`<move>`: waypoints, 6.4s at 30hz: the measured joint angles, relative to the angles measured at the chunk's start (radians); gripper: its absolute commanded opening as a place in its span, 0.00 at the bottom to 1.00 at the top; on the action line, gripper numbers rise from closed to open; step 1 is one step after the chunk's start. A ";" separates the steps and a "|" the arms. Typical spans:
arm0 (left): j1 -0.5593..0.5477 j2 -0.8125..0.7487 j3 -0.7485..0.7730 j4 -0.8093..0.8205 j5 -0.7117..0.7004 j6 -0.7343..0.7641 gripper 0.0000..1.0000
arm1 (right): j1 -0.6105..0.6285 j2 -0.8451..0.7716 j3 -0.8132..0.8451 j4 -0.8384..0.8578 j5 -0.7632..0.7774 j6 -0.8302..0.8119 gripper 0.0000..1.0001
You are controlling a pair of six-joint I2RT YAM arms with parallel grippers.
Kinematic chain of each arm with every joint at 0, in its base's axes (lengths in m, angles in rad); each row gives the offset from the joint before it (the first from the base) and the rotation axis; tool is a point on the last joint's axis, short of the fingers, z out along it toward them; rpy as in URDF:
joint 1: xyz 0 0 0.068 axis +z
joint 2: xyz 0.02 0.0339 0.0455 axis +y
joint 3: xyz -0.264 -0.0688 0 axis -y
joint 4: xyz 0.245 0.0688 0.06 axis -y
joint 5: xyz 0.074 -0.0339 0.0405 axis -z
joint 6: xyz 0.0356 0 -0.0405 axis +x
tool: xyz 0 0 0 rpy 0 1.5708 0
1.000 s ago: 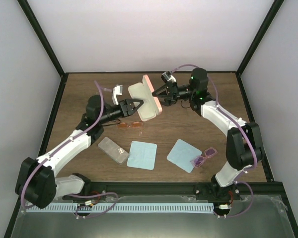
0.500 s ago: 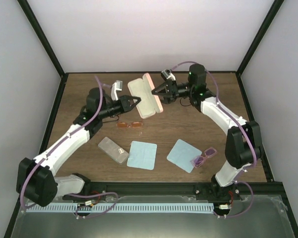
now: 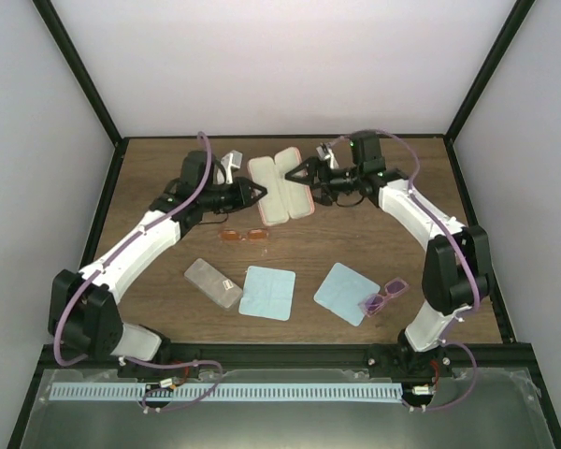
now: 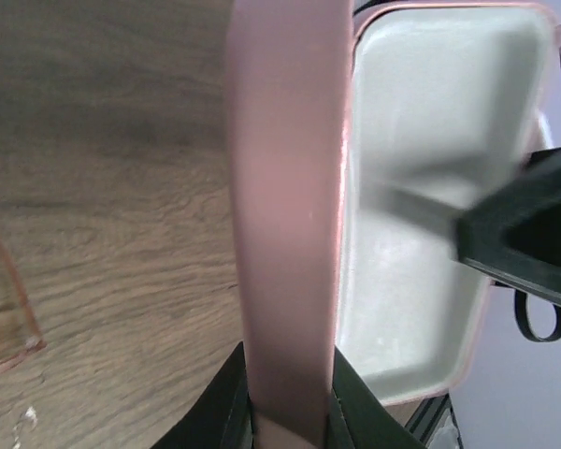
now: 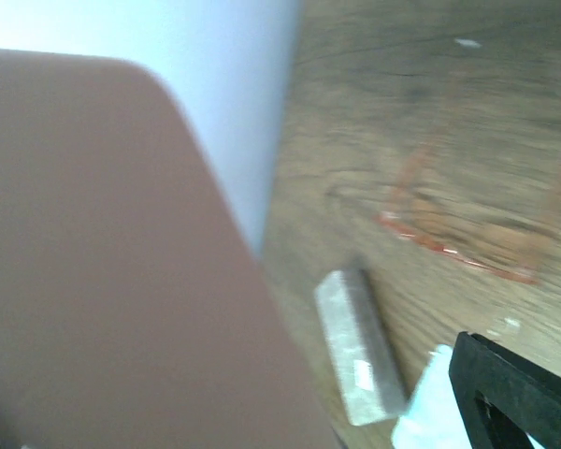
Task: Organize the sunglasses
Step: Place the sunglasses case at the center of the board, then adjust the glasses cleaning cloth at the center of the board.
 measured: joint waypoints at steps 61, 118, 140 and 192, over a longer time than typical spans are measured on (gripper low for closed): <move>-0.148 0.713 0.713 -0.641 -0.252 0.267 0.62 | -0.073 0.018 -0.255 -0.144 0.378 -0.134 0.76; -0.285 0.832 0.634 -0.557 -0.354 0.247 0.60 | -0.132 -0.216 -0.424 -0.121 0.547 -0.079 0.33; -0.490 0.718 0.572 -0.533 -0.431 0.263 0.68 | -0.381 -0.410 -0.576 -0.164 0.595 -0.072 0.40; -0.576 0.813 0.547 -0.565 -0.916 0.111 0.66 | -0.434 -0.459 -0.648 -0.196 0.574 -0.143 0.46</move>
